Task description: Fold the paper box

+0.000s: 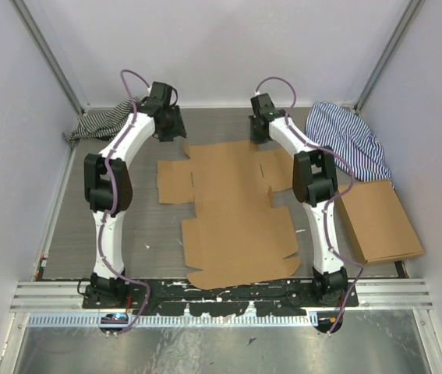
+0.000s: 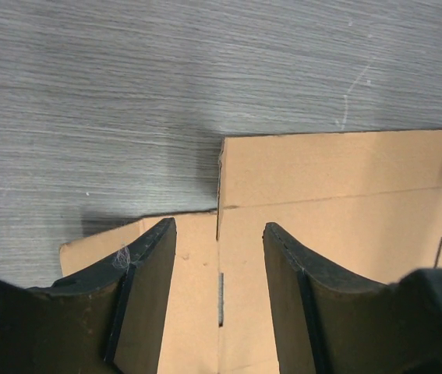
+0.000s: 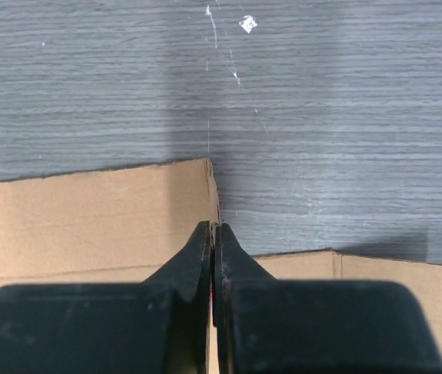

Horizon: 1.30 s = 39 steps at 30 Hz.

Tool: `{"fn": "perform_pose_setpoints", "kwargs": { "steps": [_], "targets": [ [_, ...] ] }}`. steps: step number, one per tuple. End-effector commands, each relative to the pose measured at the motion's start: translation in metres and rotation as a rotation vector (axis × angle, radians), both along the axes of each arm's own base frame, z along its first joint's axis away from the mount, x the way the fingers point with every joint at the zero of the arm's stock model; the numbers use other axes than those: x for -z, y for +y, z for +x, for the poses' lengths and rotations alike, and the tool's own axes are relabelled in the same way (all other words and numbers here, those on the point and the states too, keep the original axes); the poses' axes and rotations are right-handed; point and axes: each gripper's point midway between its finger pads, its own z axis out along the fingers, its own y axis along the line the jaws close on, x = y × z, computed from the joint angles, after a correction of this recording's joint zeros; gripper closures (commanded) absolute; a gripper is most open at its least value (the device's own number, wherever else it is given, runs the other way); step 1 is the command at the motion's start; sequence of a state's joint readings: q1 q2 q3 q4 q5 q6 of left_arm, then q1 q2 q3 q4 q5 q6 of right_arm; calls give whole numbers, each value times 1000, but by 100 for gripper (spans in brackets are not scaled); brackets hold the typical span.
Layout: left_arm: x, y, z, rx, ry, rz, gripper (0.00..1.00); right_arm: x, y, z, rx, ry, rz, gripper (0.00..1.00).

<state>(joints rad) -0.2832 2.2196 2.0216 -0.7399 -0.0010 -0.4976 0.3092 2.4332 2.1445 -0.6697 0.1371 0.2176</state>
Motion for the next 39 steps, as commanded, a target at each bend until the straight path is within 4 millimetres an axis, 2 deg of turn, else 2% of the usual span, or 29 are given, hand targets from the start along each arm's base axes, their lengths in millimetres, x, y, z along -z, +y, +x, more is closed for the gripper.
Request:
{"fn": "perform_pose_setpoints", "kwargs": {
  "steps": [1, 4, 5, 10, 17, 19, 21, 24, 29, 32, 35, 39],
  "targets": [
    [-60, -5, -8, 56, -98, -48, 44, -41, 9, 7, -34, -165, 95, 99],
    [-83, -6, -15, 91, -142, -56, 43, -68, 8, 4, -31, -293, 141, 99],
    [-90, -5, -17, 102, -157, -53, 43, -85, 9, 3, -33, -344, 162, 99],
    [-128, -11, -30, 193, -246, -48, 41, -128, 17, -15, -91, -503, 258, 99],
    [-175, -33, -48, 387, -380, -85, 37, -195, 39, -68, -300, -722, 426, 99],
    [-184, -40, -51, 443, -407, -108, 36, -205, 44, -84, -351, -740, 453, 99],
    [-190, -50, -58, 512, -420, -142, 36, -208, 49, -100, -405, -734, 468, 99],
    [-189, -68, -73, 656, -425, -183, 37, -211, 53, -121, -466, -715, 486, 99],
    [-158, -81, -91, 793, -399, -195, 37, -215, 57, -143, -531, -677, 489, 99],
    [-147, -88, -97, 830, -409, -243, 38, -215, 57, -148, -535, -661, 486, 99],
    [-145, -99, -112, 898, -391, -333, 38, -210, 57, -151, -535, -631, 482, 98],
    [-139, -103, -119, 913, -378, -357, 39, -207, 60, -155, -543, -618, 489, 98]
  ]
}}
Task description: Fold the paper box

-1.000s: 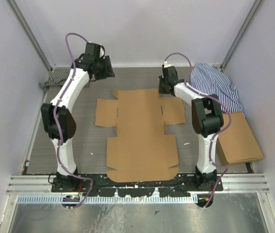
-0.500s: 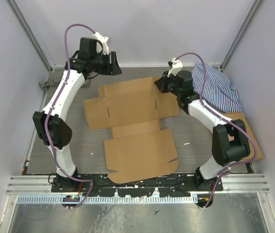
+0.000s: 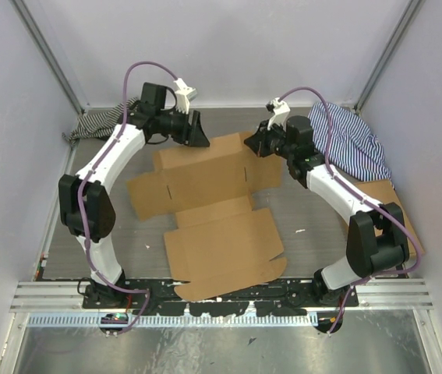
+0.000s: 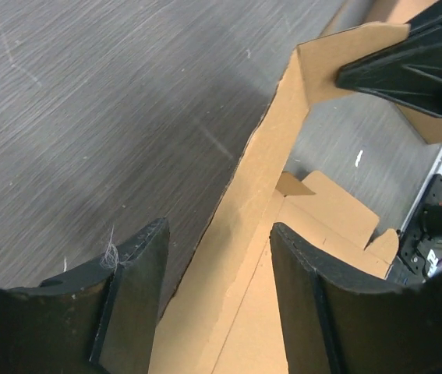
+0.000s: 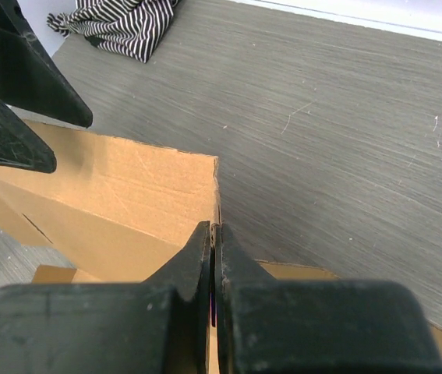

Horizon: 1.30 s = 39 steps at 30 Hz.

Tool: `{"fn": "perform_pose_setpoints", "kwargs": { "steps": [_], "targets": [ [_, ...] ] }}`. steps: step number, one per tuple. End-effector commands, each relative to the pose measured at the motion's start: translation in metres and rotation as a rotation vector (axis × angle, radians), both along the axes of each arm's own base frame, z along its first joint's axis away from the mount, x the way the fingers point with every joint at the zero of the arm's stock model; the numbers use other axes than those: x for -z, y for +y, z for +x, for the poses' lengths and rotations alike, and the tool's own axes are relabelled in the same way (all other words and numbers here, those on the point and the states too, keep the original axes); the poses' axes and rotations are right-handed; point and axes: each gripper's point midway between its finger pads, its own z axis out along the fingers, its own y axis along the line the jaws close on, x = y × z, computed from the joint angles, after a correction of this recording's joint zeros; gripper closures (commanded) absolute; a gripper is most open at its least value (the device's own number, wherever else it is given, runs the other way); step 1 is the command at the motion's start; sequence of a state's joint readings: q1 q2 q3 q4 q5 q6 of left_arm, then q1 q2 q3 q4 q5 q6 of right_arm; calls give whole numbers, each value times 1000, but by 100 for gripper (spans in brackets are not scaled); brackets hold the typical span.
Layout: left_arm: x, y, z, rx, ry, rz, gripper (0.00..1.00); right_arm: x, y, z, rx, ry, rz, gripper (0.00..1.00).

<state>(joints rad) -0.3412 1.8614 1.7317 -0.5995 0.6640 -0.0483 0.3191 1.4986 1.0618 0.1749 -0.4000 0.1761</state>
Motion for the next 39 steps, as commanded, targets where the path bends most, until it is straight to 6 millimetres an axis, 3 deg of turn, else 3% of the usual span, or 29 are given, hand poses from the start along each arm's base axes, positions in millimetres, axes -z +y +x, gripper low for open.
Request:
{"fn": "perform_pose_setpoints", "kwargs": {
  "steps": [1, 14, 23, 27, 33, 39],
  "targets": [
    [-27, -13, -10, 94, -81, -90, 39, -25, 7, -12, -50, -60, 14, 98],
    [-4, -11, -28, 120, 2, -54, 57, -26, 9, -18, -71, -27, 13, 95],
    [-18, -16, -41, 120, 0, -73, 100, -25, 8, -20, -66, 55, -13, 81],
    [-16, -17, -48, 116, -3, -22, 100, -22, 4, -17, -41, 126, -44, 76],
    [-9, -18, -53, 68, -70, 156, 100, -47, -7, -22, 24, 96, -41, 65],
    [-9, -22, -71, 49, -150, 298, 100, -77, -52, -26, 282, 42, -57, 63]
  ]
}}
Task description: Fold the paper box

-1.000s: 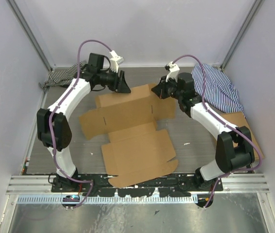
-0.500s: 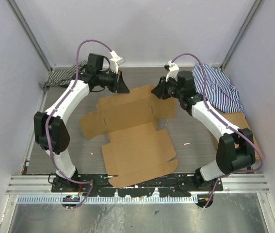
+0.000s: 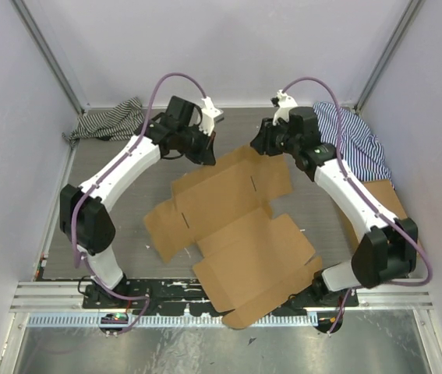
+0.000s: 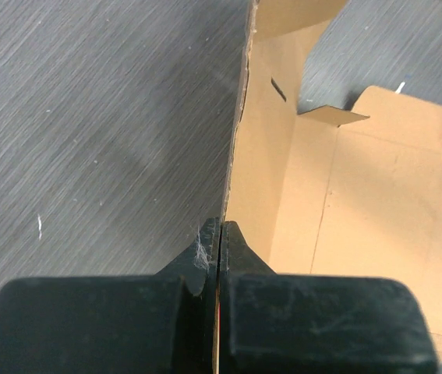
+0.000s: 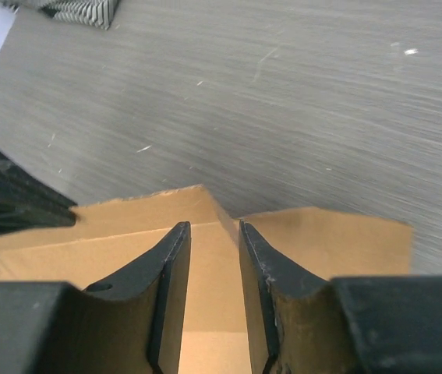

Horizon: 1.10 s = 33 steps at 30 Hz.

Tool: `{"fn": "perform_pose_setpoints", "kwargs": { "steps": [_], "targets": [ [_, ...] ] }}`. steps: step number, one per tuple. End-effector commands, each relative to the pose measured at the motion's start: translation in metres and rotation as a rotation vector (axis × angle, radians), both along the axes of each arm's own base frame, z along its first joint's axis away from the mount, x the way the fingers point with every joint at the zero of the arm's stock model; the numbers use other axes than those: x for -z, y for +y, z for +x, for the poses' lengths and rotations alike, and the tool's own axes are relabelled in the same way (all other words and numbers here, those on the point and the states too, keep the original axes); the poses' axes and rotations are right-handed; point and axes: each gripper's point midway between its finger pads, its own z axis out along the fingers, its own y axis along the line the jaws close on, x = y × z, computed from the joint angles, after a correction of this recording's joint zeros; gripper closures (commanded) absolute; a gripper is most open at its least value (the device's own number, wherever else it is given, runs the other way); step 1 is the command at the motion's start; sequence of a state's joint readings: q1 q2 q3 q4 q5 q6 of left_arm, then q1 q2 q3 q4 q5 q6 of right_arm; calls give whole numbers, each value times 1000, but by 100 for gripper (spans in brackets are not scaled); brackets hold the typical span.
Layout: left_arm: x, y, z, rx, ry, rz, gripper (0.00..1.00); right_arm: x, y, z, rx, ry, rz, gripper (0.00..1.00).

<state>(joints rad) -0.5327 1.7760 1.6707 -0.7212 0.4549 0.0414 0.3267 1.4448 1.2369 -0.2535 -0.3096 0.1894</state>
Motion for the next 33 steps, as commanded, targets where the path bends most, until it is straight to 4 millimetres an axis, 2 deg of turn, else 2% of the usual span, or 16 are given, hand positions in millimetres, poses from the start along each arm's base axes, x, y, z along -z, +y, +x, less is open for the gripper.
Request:
{"fn": "perform_pose_setpoints", "kwargs": {
  "steps": [1, 5, 7, 10, 13, 17, 23, 26, 31, 33],
  "targets": [
    [-27, 10, -11, -43, -136, 104, 100, -67, -46, -2, 266, -156, -12, 63],
    [-44, 15, -18, -91, -258, 174, 100, -57, -101, 4, 569, -123, -107, 63],
    [-54, 21, -19, -120, -333, 225, 100, -44, -116, 6, 644, -86, -143, 63],
    [-66, 26, -26, -135, -451, 320, 100, -19, -127, 11, 700, 4, -177, 63],
    [-71, 26, -37, -115, -529, 386, 100, 3, -129, 18, 698, 75, -180, 64],
    [-64, 20, -50, -77, -573, 450, 100, 23, -138, 30, 714, 120, -189, 65],
    [-33, 13, -58, -25, -633, 628, 100, 42, -132, 54, 571, 160, -56, 69],
    [-24, 15, -56, -25, -702, 763, 100, 47, -122, 67, 469, 170, -7, 70],
    [-16, 8, -55, -27, -749, 831, 100, 63, -89, 88, 274, 206, 46, 70],
    [-16, 6, -54, -32, -768, 859, 100, 75, -76, 95, 210, 233, 82, 71]
  ]
}}
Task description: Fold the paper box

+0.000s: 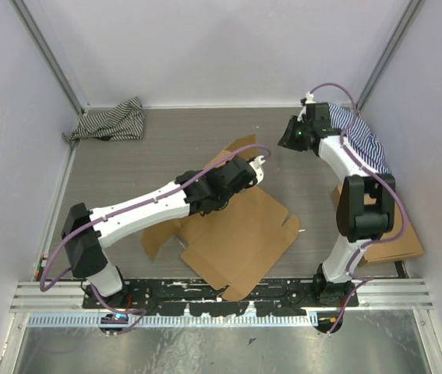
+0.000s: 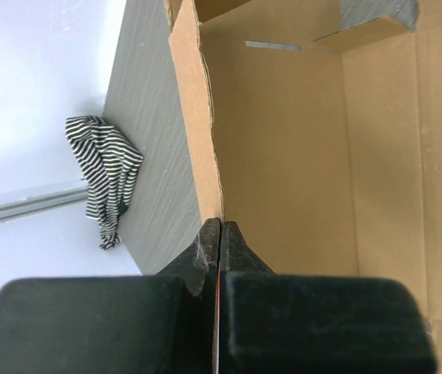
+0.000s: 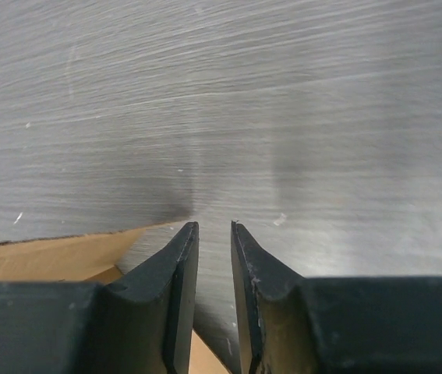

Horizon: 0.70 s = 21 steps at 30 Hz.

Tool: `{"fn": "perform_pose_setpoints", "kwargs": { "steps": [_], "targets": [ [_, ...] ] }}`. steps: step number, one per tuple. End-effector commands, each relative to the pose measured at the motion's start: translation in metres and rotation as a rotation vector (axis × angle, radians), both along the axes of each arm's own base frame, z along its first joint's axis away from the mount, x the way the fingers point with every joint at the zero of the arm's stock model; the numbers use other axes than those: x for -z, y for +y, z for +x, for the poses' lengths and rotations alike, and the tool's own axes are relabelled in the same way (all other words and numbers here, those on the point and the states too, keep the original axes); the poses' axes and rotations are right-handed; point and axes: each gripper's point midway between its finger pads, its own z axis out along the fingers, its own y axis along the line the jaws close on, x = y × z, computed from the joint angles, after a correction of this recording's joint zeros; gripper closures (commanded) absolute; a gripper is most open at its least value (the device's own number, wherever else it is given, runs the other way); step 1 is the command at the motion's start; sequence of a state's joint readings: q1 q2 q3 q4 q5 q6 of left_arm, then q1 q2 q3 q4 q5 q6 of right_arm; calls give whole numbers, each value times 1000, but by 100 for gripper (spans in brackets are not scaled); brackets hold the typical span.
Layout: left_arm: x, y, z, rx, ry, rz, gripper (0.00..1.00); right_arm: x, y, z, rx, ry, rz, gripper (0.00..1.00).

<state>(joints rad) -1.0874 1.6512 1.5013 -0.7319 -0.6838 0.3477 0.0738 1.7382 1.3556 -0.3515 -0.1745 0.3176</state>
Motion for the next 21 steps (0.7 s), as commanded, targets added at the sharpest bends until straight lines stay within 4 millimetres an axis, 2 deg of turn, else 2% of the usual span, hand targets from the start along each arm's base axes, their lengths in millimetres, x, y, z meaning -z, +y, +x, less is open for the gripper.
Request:
{"fn": "perform_pose_setpoints", "kwargs": {
  "steps": [1, 7, 11, 16, 21],
  "targets": [
    [-2, 0, 6, -28, -83, 68, 100, -15, 49, 26, -229, -90, 156, 72],
    [3, -6, 3, -15, -83, 80, 100, 1, 72, 49, -321, -134, 260, 74],
    [10, -10, 1, -15, -82, 99, 100, 2, 89, 58, -428, -171, 329, 76],
    [17, -11, 0, -14, -72, 111, 100, -1, 109, 56, -549, -215, 444, 76],
    [19, -12, 0, -15, -72, 105, 100, -2, 127, 38, -679, -207, 555, 77]
  ]
}}
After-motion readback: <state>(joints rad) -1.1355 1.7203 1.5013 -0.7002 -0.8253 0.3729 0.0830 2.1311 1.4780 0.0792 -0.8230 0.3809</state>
